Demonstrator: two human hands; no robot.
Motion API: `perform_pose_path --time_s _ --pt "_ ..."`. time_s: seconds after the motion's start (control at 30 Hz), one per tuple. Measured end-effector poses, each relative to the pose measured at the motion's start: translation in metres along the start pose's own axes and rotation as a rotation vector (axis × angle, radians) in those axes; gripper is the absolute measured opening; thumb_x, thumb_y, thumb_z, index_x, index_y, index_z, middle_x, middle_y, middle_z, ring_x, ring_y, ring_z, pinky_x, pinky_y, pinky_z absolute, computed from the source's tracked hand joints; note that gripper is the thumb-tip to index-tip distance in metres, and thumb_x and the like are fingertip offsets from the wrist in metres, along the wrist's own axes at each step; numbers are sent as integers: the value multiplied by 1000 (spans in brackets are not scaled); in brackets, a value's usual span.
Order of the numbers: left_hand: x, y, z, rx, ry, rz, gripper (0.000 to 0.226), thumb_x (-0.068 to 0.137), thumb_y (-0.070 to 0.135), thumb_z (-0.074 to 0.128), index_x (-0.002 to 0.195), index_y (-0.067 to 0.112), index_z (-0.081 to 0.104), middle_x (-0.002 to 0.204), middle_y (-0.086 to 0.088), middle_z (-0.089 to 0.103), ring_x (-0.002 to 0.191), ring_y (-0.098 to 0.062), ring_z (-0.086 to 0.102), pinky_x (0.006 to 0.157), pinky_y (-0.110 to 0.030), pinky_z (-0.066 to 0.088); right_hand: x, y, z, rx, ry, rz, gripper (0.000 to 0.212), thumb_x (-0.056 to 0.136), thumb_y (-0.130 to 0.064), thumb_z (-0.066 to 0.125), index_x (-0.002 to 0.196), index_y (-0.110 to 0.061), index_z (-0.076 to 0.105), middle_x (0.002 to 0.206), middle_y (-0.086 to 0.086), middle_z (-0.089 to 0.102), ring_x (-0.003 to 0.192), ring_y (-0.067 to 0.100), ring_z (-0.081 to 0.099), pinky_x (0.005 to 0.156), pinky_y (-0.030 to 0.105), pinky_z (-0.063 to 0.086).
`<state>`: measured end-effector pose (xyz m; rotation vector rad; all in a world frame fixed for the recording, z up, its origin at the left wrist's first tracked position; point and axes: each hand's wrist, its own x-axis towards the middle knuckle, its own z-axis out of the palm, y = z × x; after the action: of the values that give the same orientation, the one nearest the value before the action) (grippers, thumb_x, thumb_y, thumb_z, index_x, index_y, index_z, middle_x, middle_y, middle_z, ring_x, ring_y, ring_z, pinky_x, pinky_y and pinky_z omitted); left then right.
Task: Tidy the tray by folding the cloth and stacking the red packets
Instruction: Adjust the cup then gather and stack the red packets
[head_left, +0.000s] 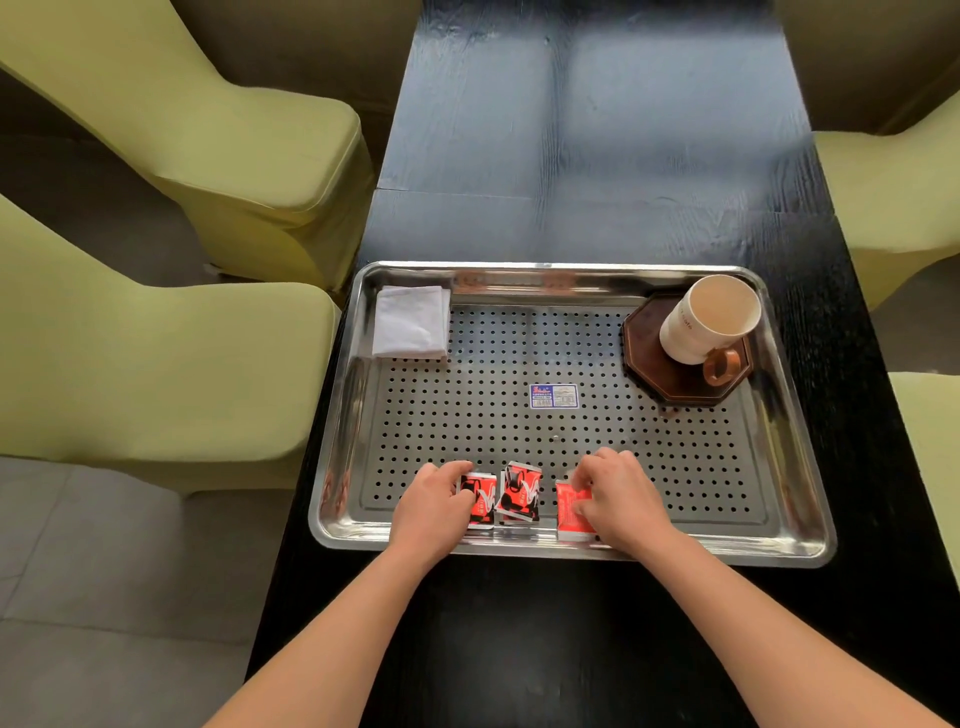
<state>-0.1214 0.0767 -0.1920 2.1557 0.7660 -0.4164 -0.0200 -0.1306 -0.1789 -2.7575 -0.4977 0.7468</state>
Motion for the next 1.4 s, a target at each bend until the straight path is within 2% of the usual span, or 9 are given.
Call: perform_pose_path --time_s 0.23,0.4,0.53,0.63,0.8,1.0,1.13,1.3,1.4 --pt "-1 0 -1 7 -9 -13 49 90 20 48 137 33 53 107 3 52 96 -15 56 84 -33 47 4 4 1 -27 -40 9 28 83 -26 75 109 -24 65 106 -2 64 107 20 50 90 38 49" --pt "-1 0 -2 10 -8 -9 50 91 16 45 138 30 53 108 2 53 98 -15 54 88 -35 48 5 4 2 -10 -45 53 18 82 -30 78 96 -26 67 106 -2 60 107 20 49 92 39 49" --pt "-1 1 -3 12 -11 -15 50 92 15 42 139 30 53 108 1 52 97 -16 55 89 -37 49 7 5 3 17 8 45 12 85 -22 74 81 -26 63 100 -2 65 102 21 56 84 35 49" --pt "-1 2 -3 8 -11 -23 50 92 15 42 138 29 54 105 2 52 95 -16 55 88 -37 49 9 7 2 23 49 62 2 89 -18 68 90 -20 69 102 -1 71 99 21 62 81 35 49" --pt "0 0 -3 1 -5 -24 48 93 15 42 138 29 54 108 2 53 95 -14 55 85 -34 49 5 3 -1 82 67 77 14 93 -22 63 103 -20 73 104 1 71 98 20 64 83 36 51" --pt "3 -2 -5 -73 15 -39 45 94 16 43 136 25 58 130 -1 59 108 -12 53 89 -30 43 -6 -22 -29 156 233 14 13 86 -20 63 84 -22 76 85 -4 66 79 19 62 67 33 48" --pt "3 -2 -7 -87 17 -46 43 95 16 45 134 23 60 128 -2 61 111 -14 54 91 -31 43 -13 -44 -36 160 343 -38 9 85 -22 64 76 -21 67 82 -9 60 80 14 54 60 32 43" --pt "2 0 -11 -153 -5 -87 42 95 17 42 131 21 63 131 1 63 120 -15 54 96 -32 44 -14 -69 -19 464 304 -19 11 89 -18 65 87 -24 74 77 -13 69 71 5 63 60 19 48" --pt "3 3 -15 -256 -15 -121 37 92 18 42 112 24 72 110 4 72 104 -18 63 93 -42 52 -18 -85 0 568 285 -107 12 89 -13 70 96 -18 78 90 -8 75 84 3 68 77 22 56"
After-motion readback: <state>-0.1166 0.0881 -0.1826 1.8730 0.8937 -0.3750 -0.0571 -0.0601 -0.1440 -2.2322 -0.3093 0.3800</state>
